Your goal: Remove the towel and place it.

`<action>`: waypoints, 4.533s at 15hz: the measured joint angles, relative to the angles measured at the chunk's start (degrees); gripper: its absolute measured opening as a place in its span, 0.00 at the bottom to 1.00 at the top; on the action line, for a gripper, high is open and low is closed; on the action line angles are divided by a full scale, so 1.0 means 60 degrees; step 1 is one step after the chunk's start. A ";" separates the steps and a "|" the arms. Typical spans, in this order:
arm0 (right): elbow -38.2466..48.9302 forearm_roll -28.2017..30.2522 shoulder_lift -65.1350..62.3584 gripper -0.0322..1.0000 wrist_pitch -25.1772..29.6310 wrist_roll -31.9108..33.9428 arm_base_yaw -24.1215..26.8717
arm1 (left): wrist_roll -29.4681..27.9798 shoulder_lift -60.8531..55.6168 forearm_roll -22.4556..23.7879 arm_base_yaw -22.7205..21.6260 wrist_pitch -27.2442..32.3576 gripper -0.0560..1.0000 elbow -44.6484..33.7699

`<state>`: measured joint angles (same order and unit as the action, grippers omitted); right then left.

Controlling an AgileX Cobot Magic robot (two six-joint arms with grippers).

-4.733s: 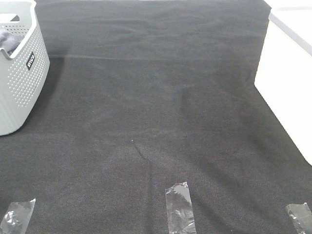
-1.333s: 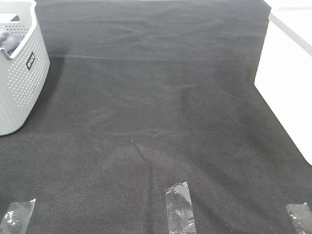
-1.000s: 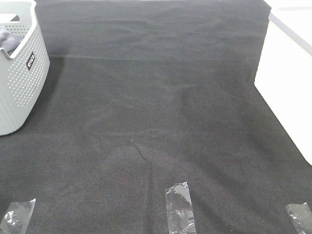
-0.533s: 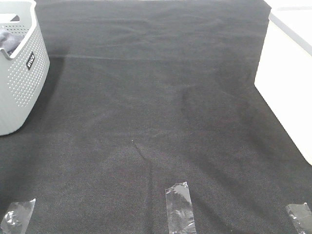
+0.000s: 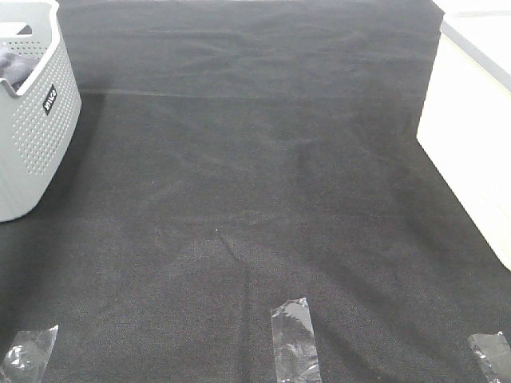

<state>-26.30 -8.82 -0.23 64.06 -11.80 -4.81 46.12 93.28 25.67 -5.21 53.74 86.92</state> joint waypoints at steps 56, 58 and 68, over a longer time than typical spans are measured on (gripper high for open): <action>-0.0153 -0.1423 0.2397 0.77 -0.2024 -0.2129 0.0000 | -0.0430 0.1461 0.0783 0.7066 0.2683 0.05 0.6961; -0.0181 -0.5243 0.4794 0.77 -0.4345 -0.6064 0.0000 | -0.0363 0.1337 0.0984 0.8155 0.2540 0.05 0.6961; -0.1041 -1.5031 1.3083 0.77 -0.0554 -1.8277 0.0000 | -0.0172 0.1337 0.0993 0.9301 0.1814 0.05 0.6961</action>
<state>-32.54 -99.01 78.27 60.73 -121.47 -4.81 45.09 101.30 31.63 50.59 64.63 128.69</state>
